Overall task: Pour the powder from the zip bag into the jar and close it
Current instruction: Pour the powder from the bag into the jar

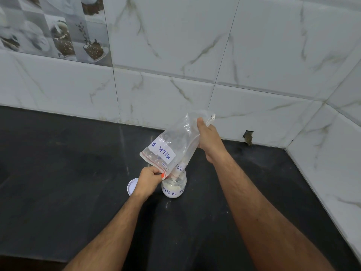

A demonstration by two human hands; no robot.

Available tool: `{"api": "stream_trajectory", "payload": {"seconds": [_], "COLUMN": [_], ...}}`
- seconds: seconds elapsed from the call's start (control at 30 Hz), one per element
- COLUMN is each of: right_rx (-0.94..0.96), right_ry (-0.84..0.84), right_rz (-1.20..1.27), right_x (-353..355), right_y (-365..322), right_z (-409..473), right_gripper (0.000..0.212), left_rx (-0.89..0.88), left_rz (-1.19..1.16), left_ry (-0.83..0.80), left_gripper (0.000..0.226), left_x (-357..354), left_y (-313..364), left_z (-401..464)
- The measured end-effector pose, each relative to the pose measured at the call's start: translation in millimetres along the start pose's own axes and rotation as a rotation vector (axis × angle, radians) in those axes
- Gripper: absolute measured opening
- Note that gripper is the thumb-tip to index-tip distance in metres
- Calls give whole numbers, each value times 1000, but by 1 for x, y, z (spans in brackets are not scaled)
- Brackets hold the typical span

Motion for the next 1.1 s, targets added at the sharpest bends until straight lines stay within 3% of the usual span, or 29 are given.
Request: {"api": "stream_trajectory", "payload": {"seconds": [0.13, 0.2, 0.4, 0.57, 1.1], "right_rx": [-17, -12, 15, 37, 93], "right_ry": [-43, -77, -186, -190, -189], "right_rz": [45, 56, 13, 19, -20], "right_x": [-1, -4, -18, -21, -13], "right_y": [-5, -8, -13, -7, -7], "right_z": [-2, -5, -16, -21, -18], "right_gripper": [42, 39, 40, 42, 42], "left_rx": [-5, -5, 13, -13, -70], "left_rz": [-68, -103, -192, -175, -158], "left_ry": [-32, -44, -33, 57, -16], "left_gripper": [3, 14, 11, 16, 20], "left_x": [-1, -1, -1, -3, -4], "left_y": [2, 4, 5, 10, 18], "left_z": [0, 0, -3, -4, -7]}}
Point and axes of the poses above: each hand's wrist, its own z-axis towards the middle knuckle, its own x-axis out of the back of the hand, y = z × x, the point moved 4 cm from there along z, towards the middle knuckle, and after that the axes turned 9 degrees about z, right-handed, at the moved point
